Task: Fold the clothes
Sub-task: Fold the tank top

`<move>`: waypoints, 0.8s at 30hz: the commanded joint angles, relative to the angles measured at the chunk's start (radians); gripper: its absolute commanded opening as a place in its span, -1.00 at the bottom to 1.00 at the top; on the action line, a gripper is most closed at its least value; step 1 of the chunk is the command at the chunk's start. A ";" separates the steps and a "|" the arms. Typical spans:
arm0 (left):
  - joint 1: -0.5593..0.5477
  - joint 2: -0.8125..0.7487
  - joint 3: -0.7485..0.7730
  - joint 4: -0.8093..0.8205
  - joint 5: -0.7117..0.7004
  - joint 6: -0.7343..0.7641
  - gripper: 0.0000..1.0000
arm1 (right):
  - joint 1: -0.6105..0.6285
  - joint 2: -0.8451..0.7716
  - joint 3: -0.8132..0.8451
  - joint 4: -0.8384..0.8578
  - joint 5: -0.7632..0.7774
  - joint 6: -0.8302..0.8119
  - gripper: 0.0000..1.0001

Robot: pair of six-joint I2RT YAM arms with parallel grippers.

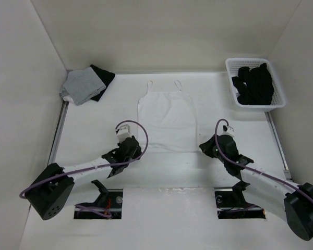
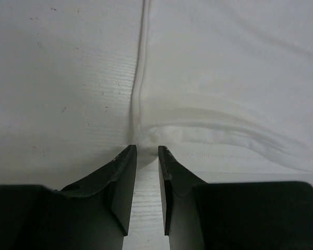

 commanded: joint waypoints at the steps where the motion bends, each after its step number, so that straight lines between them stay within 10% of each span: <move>1: 0.011 0.016 0.032 0.061 0.008 -0.005 -0.56 | 0.023 -0.007 -0.007 0.031 0.014 0.013 -0.91; 11: 0.032 0.038 0.022 0.056 0.009 -0.020 -0.85 | 0.049 -0.016 -0.028 0.046 0.024 0.031 -0.91; 24: 0.110 -0.407 -0.089 -0.090 0.104 -0.073 -0.90 | 0.035 -0.169 -0.034 -0.119 0.035 0.105 -1.00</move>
